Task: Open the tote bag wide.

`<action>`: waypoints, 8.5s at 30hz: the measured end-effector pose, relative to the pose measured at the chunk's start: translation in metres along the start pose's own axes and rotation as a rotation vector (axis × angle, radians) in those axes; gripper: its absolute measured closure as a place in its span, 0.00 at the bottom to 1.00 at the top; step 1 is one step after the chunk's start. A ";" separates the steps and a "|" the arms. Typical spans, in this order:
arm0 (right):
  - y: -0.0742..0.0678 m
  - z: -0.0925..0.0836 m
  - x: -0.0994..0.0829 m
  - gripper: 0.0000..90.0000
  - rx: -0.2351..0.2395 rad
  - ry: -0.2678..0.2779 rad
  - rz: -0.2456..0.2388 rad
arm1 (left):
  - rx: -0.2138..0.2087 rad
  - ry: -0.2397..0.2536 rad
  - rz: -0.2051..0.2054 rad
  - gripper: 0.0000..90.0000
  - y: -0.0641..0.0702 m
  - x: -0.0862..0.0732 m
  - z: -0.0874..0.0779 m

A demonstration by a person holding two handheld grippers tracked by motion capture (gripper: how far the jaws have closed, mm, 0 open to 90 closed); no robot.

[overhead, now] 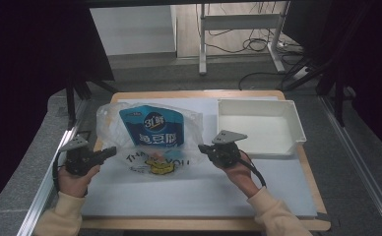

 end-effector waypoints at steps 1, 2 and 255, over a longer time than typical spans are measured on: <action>0.000 0.004 -0.005 0.98 -0.002 -0.021 0.001 | -0.003 -0.010 -0.003 0.99 0.000 -0.003 0.002; 0.000 0.006 -0.007 0.98 -0.002 -0.030 0.000 | -0.004 -0.019 -0.008 0.99 -0.001 -0.005 0.005; 0.028 0.074 -0.031 0.89 -0.230 -0.166 0.091 | 0.041 -0.213 0.060 0.93 -0.056 -0.024 0.123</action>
Point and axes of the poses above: each handheld gripper's, and its own axes: z roughly forward along the jaws, x roughly out of its top, y roughly to its right, the point moved 3 cm from there along z, roughly forward along the jaws, and after that the axes turned 9 degrees about z, right-handed, at the moved point
